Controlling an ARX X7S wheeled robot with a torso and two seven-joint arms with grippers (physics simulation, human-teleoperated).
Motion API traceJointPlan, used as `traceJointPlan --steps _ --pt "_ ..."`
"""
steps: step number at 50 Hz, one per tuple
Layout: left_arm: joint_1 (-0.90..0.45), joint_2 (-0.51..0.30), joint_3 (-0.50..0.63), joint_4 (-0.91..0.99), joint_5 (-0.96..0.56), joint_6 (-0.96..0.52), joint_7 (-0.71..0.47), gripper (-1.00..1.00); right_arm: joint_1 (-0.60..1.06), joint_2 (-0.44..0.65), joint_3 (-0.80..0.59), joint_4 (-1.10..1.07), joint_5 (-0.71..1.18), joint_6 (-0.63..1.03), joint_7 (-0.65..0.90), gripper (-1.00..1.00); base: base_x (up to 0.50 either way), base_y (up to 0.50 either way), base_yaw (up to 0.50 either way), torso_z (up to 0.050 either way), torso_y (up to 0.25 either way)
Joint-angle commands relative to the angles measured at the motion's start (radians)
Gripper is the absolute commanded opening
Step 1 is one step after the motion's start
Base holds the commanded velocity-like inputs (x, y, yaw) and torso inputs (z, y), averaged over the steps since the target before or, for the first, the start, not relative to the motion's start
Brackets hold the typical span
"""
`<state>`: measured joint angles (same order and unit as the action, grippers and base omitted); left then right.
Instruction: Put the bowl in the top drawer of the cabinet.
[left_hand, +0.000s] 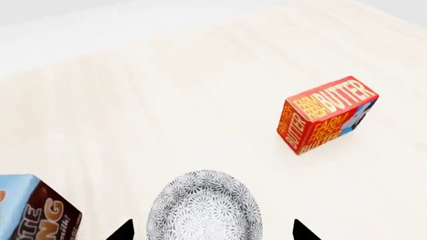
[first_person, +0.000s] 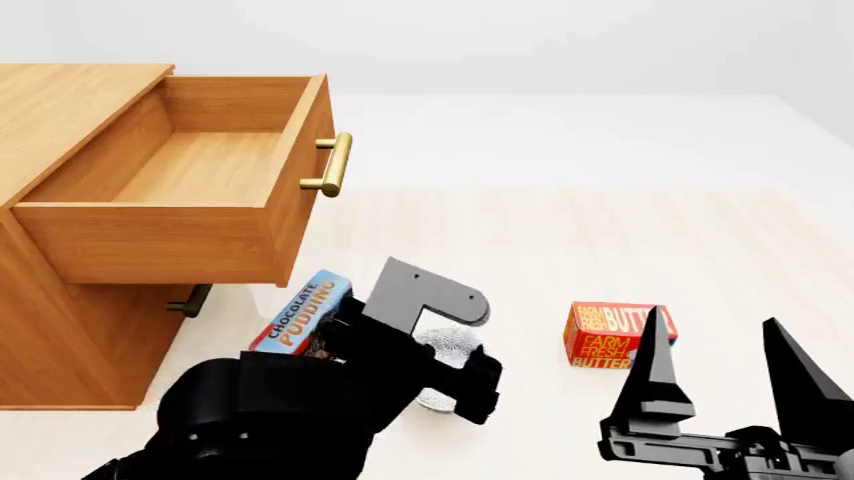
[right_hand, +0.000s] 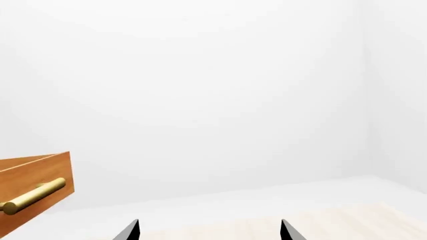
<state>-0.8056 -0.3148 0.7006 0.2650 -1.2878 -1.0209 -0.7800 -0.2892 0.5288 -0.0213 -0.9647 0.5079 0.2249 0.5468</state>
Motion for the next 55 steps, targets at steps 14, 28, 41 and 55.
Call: traceJointPlan --steps 14,28,41,55 --pt "-0.041 0.052 0.042 -0.327 0.154 0.079 0.113 1.00 -0.009 0.003 -0.011 0.017 -0.006 -0.025 0.000 1.00 0.00 0.00 0.00 0.000 0.000" --pt "-0.083 0.073 0.107 -0.357 0.149 -0.014 0.103 1.00 -0.004 -0.004 -0.044 0.030 -0.022 -0.033 -0.005 1.00 0.00 0.00 0.00 0.000 0.000" --pt "-0.099 0.085 0.126 -0.404 0.161 -0.008 0.133 1.00 -0.009 -0.005 -0.059 0.037 -0.034 -0.042 -0.006 1.00 0.00 0.00 0.00 0.000 0.000" --pt "-0.137 0.114 0.150 -0.514 0.201 0.017 0.179 1.00 -0.017 0.006 -0.046 0.027 -0.022 -0.048 0.002 1.00 0.00 0.00 0.00 0.000 0.000"
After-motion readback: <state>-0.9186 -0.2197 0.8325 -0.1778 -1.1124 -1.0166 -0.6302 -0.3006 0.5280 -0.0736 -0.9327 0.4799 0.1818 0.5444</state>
